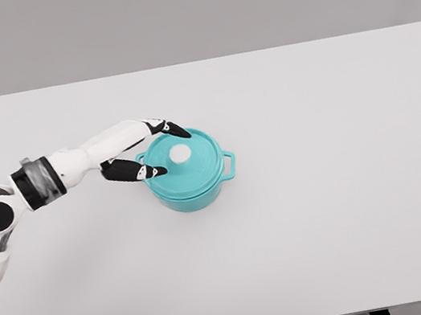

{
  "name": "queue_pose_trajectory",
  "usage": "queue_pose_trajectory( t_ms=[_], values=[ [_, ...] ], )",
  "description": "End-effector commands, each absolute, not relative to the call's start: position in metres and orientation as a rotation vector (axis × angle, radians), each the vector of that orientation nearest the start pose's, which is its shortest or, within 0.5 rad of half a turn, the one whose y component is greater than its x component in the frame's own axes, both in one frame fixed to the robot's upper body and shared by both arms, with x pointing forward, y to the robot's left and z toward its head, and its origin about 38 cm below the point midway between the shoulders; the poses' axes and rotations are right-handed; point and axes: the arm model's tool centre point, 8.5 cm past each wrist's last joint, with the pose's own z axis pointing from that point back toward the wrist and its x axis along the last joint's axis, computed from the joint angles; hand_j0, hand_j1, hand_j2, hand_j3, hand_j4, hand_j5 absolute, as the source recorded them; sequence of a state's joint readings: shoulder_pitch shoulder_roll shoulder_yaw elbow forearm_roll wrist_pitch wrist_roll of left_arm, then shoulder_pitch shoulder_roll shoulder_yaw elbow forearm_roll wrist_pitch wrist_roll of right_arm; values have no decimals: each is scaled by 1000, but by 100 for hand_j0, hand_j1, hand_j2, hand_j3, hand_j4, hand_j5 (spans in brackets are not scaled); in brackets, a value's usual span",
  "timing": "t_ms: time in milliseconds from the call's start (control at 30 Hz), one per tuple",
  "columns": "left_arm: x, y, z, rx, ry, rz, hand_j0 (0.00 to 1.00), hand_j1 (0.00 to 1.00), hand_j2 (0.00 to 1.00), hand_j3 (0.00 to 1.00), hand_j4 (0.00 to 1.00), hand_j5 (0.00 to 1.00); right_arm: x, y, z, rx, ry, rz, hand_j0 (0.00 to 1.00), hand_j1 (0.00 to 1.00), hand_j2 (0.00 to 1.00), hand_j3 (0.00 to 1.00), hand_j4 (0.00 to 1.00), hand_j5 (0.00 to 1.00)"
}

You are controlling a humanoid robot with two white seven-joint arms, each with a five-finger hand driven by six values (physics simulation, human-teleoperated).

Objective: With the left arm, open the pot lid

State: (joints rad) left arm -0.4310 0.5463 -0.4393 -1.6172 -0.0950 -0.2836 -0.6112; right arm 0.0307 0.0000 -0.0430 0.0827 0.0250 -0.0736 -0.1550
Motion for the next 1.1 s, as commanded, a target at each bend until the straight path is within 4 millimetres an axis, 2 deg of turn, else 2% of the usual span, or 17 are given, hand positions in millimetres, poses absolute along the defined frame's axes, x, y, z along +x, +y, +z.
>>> queue_pose_trajectory(
  t_ms=[0, 233, 400, 1067],
  values=[
    [412, 209, 194, -30, -1656, -1580, 74, 74, 74, 74, 74, 74, -41, -283, -257, -240, 41, -17, 100, 100, 100, 100, 100, 100],
    [413, 208, 193, -27, -1656, -1575, 73, 73, 73, 73, 73, 73, -41, -283, -257, -240, 41, -17, 100, 100, 100, 100, 100, 100],
    [416, 199, 192, -6, -1667, -1581, 73, 73, 73, 73, 73, 73, -41, -283, -257, -240, 41, -17, 100, 100, 100, 100, 100, 100],
    [412, 200, 184, -8, -1647, -1586, 73, 73, 73, 73, 73, 73, -41, -283, -257, -240, 41, -17, 100, 100, 100, 100, 100, 100]
  ],
)
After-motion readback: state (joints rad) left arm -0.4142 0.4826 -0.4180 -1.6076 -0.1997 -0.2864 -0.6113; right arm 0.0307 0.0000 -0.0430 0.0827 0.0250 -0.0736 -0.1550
